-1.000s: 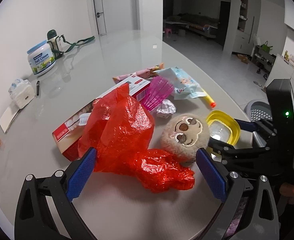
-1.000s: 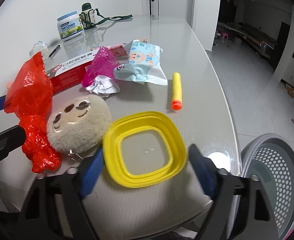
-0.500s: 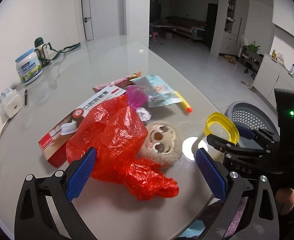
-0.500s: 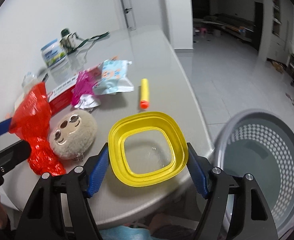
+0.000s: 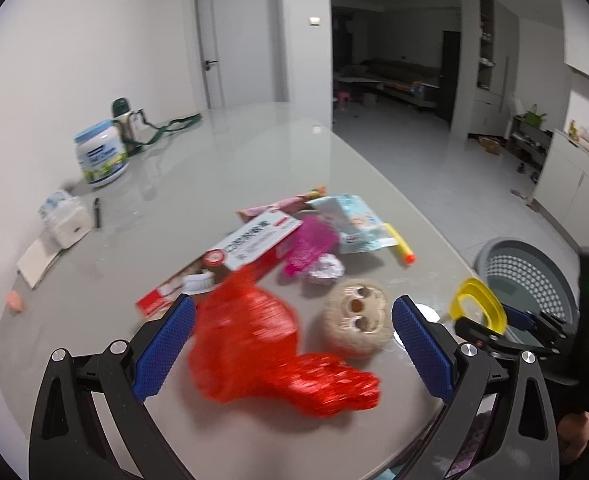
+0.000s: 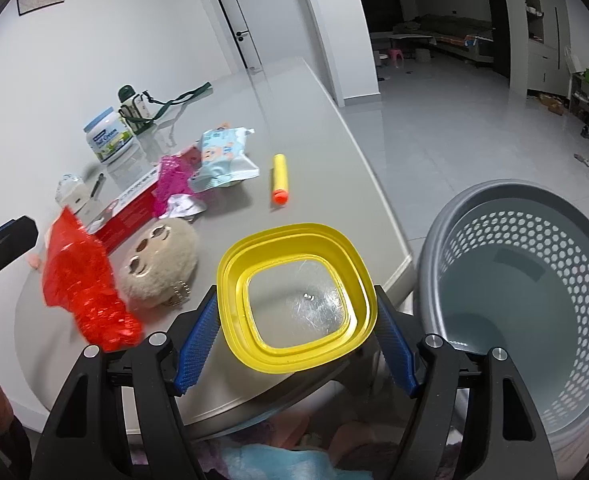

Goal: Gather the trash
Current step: 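Grasp the red plastic bag with the left gripper and lift it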

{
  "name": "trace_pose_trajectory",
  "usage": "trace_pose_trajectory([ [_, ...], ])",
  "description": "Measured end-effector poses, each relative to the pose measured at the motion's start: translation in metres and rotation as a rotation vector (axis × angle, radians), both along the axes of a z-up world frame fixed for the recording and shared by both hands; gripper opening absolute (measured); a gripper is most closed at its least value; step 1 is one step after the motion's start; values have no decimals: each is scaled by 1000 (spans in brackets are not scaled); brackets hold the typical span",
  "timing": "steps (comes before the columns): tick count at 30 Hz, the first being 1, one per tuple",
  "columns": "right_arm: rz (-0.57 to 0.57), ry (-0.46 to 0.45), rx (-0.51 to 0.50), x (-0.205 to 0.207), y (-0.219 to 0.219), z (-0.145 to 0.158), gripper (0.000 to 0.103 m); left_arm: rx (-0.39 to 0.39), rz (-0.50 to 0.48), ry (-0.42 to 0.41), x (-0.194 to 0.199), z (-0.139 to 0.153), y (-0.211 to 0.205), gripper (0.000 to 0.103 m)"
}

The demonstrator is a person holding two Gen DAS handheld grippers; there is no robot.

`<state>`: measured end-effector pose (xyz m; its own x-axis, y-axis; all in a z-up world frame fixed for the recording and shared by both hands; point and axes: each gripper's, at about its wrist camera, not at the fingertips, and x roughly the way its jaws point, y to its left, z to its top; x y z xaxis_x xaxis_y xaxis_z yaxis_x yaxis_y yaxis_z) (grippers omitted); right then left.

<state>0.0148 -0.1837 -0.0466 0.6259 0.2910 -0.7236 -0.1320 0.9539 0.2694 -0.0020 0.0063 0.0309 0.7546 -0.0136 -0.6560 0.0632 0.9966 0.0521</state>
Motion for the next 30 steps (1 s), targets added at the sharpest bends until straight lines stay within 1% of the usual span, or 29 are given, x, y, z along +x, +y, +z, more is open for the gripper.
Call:
trace_pose_trajectory([
  [2, 8, -5, 3, -3, 3, 1, 70, -8, 27, 4, -2, 1, 10, 97],
  [5, 14, -13, 2, -7, 6, 4, 70, -21, 42, 25, -6, -4, 16, 97],
  [11, 4, -21, -3, -16, 6, 8, 70, -42, 12, 125, -11, -35, 12, 97],
  [13, -1, -19, -4, -20, 5, 9, 70, -38, 18, 141, -10, -44, 10, 97],
  [21, -32, -24, -3, -33, -1, 13, 71, -57, 90, 159, -4, -65, 13, 97],
  [24, -39, -24, -4, -35, -2, 13, 71, -42, 102, 160, -2, -72, 13, 95],
  [26, -40, -24, -3, -36, -3, 13, 70, -37, 111, 160, -1, -74, 13, 86],
  [27, -41, -23, -3, -35, -2, 13, 71, -43, 109, 165, 0, -75, 14, 77],
  [28, -40, -22, -3, -35, -2, 13, 71, -50, 107, 172, 0, -77, 15, 71],
  [29, -40, -23, -2, -35, -2, 13, 71, -57, 104, 176, 1, -77, 17, 69],
  [30, -40, -24, -1, -35, -2, 13, 71, -65, 100, 177, 0, -77, 18, 64],
])
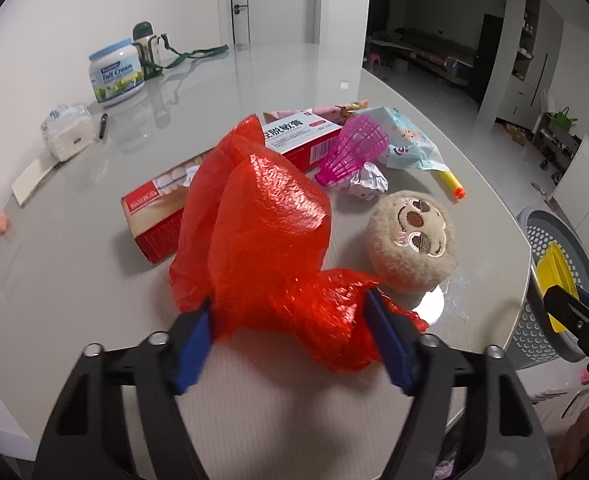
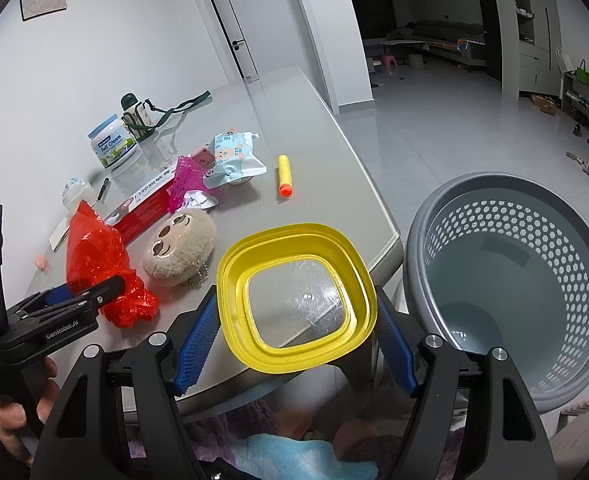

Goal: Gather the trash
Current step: 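Grasp the red plastic bag with the left gripper and lift it, then carry the red bag and yellow lid over the grey basket and release both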

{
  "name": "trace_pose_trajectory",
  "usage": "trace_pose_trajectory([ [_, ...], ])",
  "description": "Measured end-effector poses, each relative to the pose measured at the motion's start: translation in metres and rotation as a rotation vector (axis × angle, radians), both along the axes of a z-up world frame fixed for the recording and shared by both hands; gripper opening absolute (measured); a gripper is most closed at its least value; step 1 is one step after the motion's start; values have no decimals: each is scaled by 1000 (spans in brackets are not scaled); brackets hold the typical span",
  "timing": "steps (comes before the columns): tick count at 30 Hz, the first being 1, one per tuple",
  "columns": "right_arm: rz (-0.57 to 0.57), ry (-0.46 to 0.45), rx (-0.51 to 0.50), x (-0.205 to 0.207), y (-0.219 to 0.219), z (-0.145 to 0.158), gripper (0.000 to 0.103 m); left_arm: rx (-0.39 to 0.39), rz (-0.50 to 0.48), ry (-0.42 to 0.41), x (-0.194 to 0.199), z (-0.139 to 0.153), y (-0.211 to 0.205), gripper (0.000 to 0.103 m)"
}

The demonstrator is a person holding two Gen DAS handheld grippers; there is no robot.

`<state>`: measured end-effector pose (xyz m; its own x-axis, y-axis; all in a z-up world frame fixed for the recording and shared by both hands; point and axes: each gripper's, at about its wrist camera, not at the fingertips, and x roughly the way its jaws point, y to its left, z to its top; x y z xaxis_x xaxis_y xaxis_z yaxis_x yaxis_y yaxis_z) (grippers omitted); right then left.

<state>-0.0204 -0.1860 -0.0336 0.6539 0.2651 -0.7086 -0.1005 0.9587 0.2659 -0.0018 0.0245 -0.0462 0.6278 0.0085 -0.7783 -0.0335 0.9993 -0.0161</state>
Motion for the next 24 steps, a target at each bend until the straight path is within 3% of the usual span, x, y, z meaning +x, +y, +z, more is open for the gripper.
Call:
trace_pose_trajectory([
  [6, 0, -2, 0, -1, 0, 0, 71, 0, -32, -21, -6, 11, -1, 32],
  [16, -24, -24, 6, -5, -10, 7, 70, 9, -81, -111, -15, 42, -9, 28],
  [24, -157, -34, -8, -17, -59, 10, 71, -22, -248, -191, -8, 73, -59, 28],
])
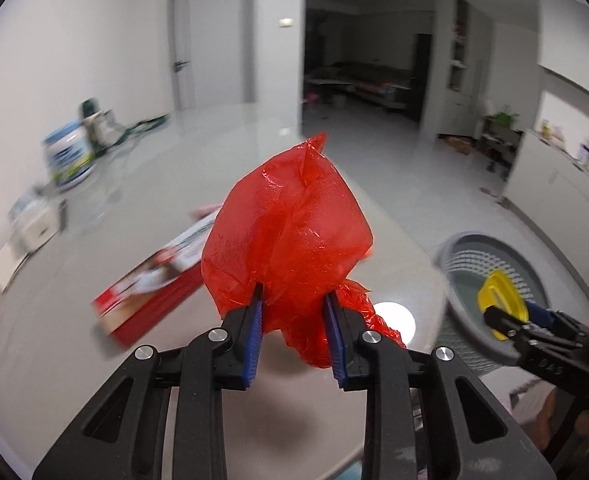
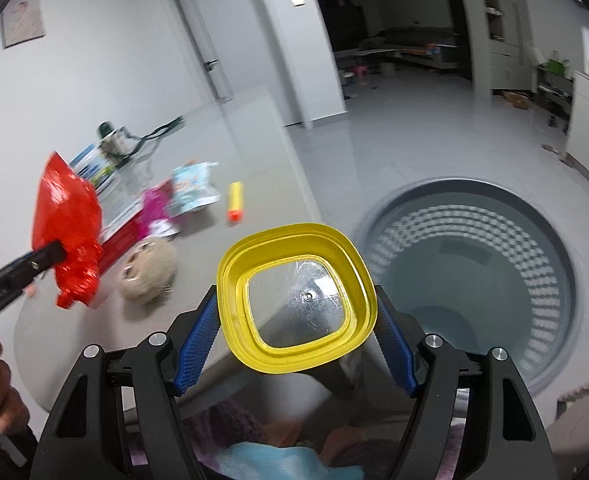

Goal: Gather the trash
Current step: 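Carry the red bag and yellow lid over the grey basket and release both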

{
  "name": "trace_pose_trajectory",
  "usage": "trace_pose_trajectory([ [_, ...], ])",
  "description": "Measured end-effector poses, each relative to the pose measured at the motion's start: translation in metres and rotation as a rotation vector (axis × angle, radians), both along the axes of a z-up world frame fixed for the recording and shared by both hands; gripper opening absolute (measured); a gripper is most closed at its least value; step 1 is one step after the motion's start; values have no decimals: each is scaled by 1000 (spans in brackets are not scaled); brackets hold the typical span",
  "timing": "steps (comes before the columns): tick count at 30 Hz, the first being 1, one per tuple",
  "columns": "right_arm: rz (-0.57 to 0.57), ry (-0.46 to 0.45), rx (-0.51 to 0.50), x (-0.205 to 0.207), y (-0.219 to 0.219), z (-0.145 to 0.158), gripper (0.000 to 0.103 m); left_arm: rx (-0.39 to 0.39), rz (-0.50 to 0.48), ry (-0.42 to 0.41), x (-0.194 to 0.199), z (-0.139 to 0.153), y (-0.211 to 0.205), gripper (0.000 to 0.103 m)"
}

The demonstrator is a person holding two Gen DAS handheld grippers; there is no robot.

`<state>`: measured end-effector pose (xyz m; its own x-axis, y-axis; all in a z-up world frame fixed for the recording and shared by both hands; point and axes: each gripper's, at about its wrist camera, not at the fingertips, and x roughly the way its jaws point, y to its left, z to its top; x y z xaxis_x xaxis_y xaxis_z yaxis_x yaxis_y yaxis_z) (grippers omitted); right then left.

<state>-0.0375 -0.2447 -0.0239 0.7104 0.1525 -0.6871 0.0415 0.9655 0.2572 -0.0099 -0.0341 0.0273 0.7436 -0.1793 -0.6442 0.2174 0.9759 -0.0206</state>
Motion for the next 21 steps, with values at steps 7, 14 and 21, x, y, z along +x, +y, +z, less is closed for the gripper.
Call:
trace_pose_trajectory([
  [7, -168, 33, -17, -17, -65, -12, 70, -10, -240, 32, 13, -9, -90, 28],
  [14, -256, 54, 1, -26, -114, -20, 70, 4, -393, 162, 36, -43, -164, 28],
  [21, -284, 65, 1, -26, -139, -29, 70, 33, -474, 204, 44, -66, -216, 29],
])
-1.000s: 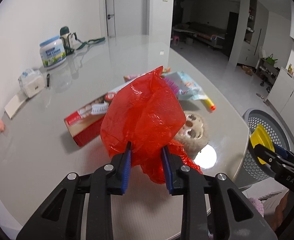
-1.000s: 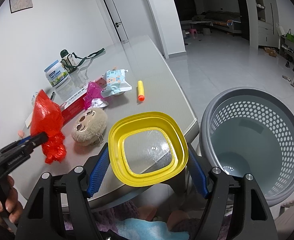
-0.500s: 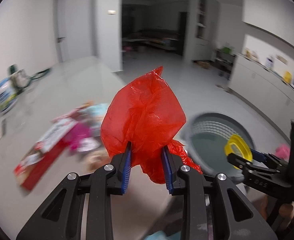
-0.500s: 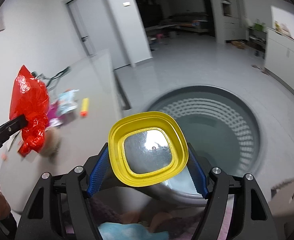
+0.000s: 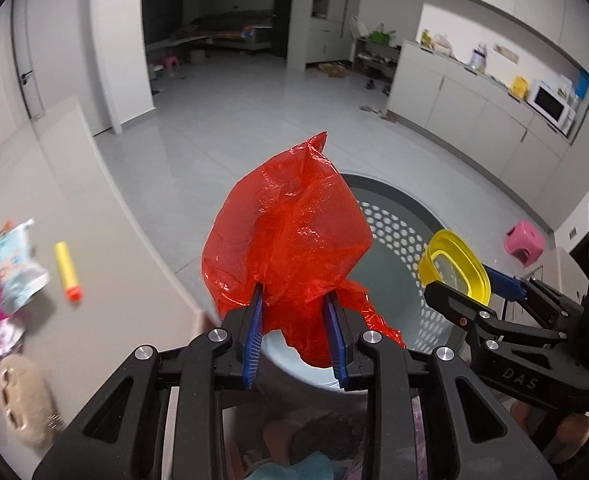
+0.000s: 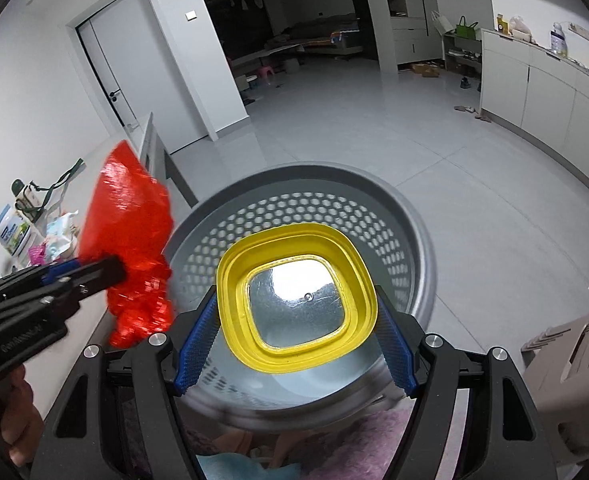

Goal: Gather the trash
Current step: 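Carry the red bag and yellow lid over the grey basket and release both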

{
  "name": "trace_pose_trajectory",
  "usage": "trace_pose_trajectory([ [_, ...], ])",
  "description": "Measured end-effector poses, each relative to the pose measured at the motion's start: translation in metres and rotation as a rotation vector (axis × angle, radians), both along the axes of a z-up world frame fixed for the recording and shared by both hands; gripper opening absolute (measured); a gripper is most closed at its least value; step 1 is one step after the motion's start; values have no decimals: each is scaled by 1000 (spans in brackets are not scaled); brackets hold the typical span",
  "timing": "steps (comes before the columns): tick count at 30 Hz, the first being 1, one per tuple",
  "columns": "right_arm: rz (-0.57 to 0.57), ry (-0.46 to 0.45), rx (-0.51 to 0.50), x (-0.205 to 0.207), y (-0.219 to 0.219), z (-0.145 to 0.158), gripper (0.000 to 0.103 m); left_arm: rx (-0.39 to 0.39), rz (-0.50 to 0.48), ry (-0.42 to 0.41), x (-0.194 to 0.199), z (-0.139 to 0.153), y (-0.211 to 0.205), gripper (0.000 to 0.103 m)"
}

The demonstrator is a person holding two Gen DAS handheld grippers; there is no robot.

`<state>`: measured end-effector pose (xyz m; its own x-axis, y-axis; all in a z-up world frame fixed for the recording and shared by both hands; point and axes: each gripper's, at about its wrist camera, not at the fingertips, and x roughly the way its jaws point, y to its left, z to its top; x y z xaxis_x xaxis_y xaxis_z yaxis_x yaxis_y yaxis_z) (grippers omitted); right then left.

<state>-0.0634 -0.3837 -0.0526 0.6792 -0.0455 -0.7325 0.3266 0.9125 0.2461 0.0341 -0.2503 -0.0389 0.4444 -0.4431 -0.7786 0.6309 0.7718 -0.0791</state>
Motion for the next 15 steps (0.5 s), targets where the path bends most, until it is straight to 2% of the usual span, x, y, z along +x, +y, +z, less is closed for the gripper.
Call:
trace_pose_trajectory([
  [4, 3, 5, 49, 5, -8, -6, 71, 23, -24, 17, 2, -14, -17, 30],
  [8, 13, 19, 36, 8, -9, -13, 70, 38, -25, 15, 8, -20, -27, 32],
  [14, 20, 26, 37, 16, -12, -20, 71, 50, -12, 4, 13, -23, -27, 52],
  [15, 24, 29, 40, 16, -13, -21, 71, 52, -9, -3, 13, -23, -27, 59],
])
